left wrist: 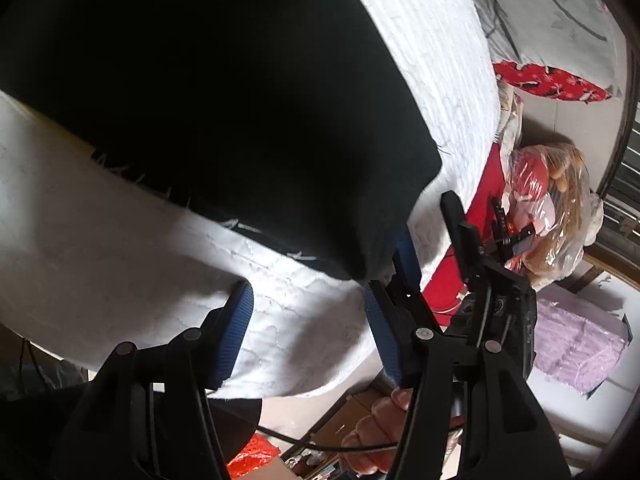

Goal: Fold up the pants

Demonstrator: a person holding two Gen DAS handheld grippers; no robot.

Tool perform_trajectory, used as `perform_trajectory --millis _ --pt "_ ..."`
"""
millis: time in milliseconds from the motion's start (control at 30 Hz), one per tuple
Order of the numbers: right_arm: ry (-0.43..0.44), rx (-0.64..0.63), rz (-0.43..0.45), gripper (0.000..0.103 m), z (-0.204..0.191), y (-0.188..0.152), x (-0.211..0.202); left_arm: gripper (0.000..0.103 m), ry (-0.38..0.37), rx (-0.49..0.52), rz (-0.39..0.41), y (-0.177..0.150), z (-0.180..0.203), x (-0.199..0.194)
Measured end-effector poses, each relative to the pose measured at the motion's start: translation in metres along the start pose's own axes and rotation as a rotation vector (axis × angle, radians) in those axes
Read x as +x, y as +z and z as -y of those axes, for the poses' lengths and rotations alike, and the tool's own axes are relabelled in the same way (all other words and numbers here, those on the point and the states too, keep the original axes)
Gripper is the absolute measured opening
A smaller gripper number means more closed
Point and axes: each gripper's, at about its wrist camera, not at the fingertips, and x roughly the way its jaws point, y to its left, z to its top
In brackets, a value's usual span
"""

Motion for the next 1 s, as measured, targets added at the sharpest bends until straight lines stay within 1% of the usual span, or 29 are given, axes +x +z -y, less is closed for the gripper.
perform_trajectory --millis 67,133,200,267,300,367,467,633,667,700,733,767,800,833,867,900,933,967,1000 --pt "0.006 0.004 -0.017 0.048 -0.001 0.004 0.005 0.056 0.004 -0.008 -0.001 0.002 -0.001 0.001" --pt "0.000 -0.010 -0.033 0.048 -0.004 0.008 0.011 0.061 0.013 -0.004 -0.002 0.003 0.001 0.003" --pt "-0.006 -0.023 -0.046 0.048 -0.009 0.011 0.016 0.061 0.022 0.000 0.001 0.003 0.003 0.003" --pt "-0.017 -0.045 -0.064 0.048 -0.015 0.015 0.022 0.061 0.003 0.024 0.016 0.004 0.011 0.003" --pt "-0.021 -0.053 -0.072 0.048 -0.017 0.016 0.025 0.061 -0.006 0.052 0.032 0.004 0.016 0.000" --pt "-0.030 -0.066 -0.086 0.048 -0.022 0.019 0.029 0.061 -0.004 0.090 0.059 0.005 0.022 -0.003" --pt "-0.036 -0.074 -0.097 0.048 -0.026 0.021 0.034 0.061 -0.006 0.093 0.053 0.006 0.016 0.003" --pt "-0.016 -0.047 -0.102 0.048 -0.022 0.023 0.037 0.060 -0.007 0.129 0.055 0.007 0.019 0.001" --pt "-0.011 -0.043 -0.104 0.048 -0.022 0.023 0.038 0.056 -0.005 0.138 0.053 0.007 0.019 0.000" --pt "-0.011 -0.043 -0.105 0.048 -0.022 0.023 0.038 0.049 0.002 0.149 0.047 0.008 0.019 -0.001" --pt "-0.012 -0.046 -0.108 0.048 -0.022 0.023 0.037 0.043 0.007 0.157 0.036 0.009 0.019 0.000" --pt "-0.013 -0.049 -0.111 0.047 -0.022 0.023 0.038 0.032 0.015 0.164 0.023 0.010 0.019 0.001" --pt "-0.018 -0.050 -0.106 0.041 -0.023 0.022 0.037 0.023 0.026 0.170 0.010 0.012 0.020 0.003" --pt "-0.029 -0.055 -0.102 0.027 -0.023 0.021 0.037 0.020 0.035 0.173 -0.003 0.013 0.018 0.002" --pt "-0.049 -0.066 -0.102 0.019 -0.024 0.020 0.038 0.015 0.036 0.170 -0.013 0.015 0.017 0.002" --pt "-0.072 -0.077 -0.095 0.015 -0.025 0.019 0.037 0.014 0.026 0.163 -0.028 0.016 0.015 0.001" --pt "-0.074 -0.083 -0.085 0.013 -0.027 0.017 0.035 0.012 0.017 0.162 -0.037 0.016 0.015 -0.001" --pt "-0.070 -0.088 -0.070 0.011 -0.030 0.015 0.032 0.010 0.012 0.170 -0.039 0.015 0.017 -0.005" --pt "-0.070 -0.097 -0.059 0.010 -0.033 0.013 0.030 0.010 0.007 0.180 -0.038 0.014 0.019 -0.008"
